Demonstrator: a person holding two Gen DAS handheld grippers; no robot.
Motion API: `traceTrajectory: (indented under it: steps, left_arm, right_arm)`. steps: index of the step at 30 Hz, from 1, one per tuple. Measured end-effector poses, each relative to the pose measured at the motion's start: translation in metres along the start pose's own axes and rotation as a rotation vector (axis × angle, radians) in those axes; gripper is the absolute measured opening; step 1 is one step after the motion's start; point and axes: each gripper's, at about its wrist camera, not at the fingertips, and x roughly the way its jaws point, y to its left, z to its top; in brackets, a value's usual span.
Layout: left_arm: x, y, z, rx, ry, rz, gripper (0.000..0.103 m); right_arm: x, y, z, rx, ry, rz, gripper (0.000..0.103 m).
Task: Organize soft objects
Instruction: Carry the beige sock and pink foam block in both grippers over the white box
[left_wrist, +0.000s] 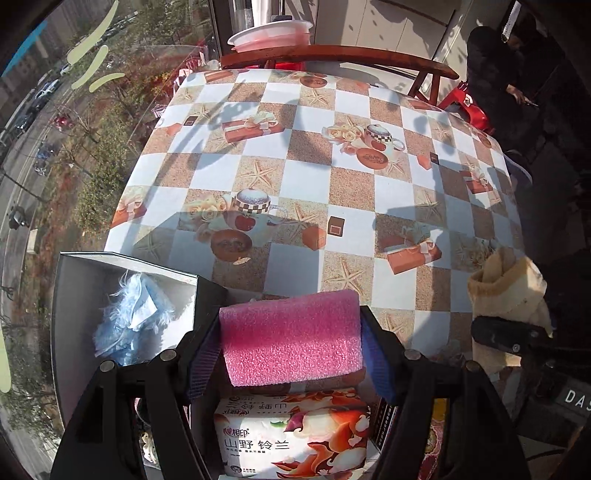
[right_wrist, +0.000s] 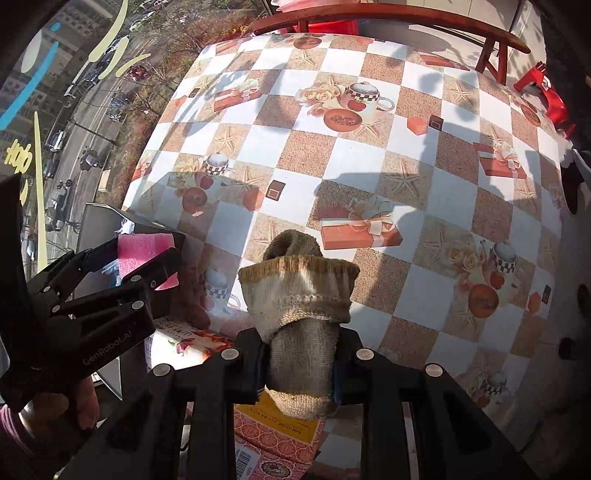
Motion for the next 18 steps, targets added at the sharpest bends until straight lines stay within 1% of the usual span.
traceTrajectory:
  steps: [1,4,8,10,14,15,16,17,18]
  left_arm:
    - [-0.007,0.009,-0.007,-0.005,-0.007,0.007,0.073]
    - [-0.027,0.044,-0.031,-0.046,-0.015,0.036,0.074]
    - [-0.043,0.098,-0.064,-0.14,-0.005,0.09,0.074]
    - [-0.046,0.12,-0.08,-0.172,0.001,0.126,0.074]
    - [-0.052,0.151,-0.104,-0.219,0.005,0.159,0.076]
    - [-0.053,0.157,-0.109,-0.229,0.015,0.159,0.08]
    - [-0.052,0.161,-0.113,-0.239,0.025,0.154,0.083]
    - [-0.052,0.168,-0.116,-0.265,0.026,0.136,0.084]
    - [-0.049,0.175,-0.12,-0.29,0.028,0.116,0.084]
  right_arm:
    - [0.0,0.013,-0.002,-0.014,-0.002,0.012,0.027]
    - [0.002,0.07,-0.004,-0.076,-0.001,0.055,0.027]
    - [0.012,0.144,0.0,-0.172,-0.005,0.09,0.027]
    - [0.02,0.174,0.003,-0.204,0.001,0.115,0.027]
    - [0.04,0.226,0.01,-0.276,0.013,0.111,0.028]
    - [0.044,0.236,0.011,-0.293,0.019,0.112,0.029]
    - [0.05,0.244,0.012,-0.306,0.03,0.108,0.046]
    - [0.055,0.251,0.012,-0.316,0.041,0.096,0.084]
    - [0.058,0.255,0.012,-0.32,0.039,0.05,0.092]
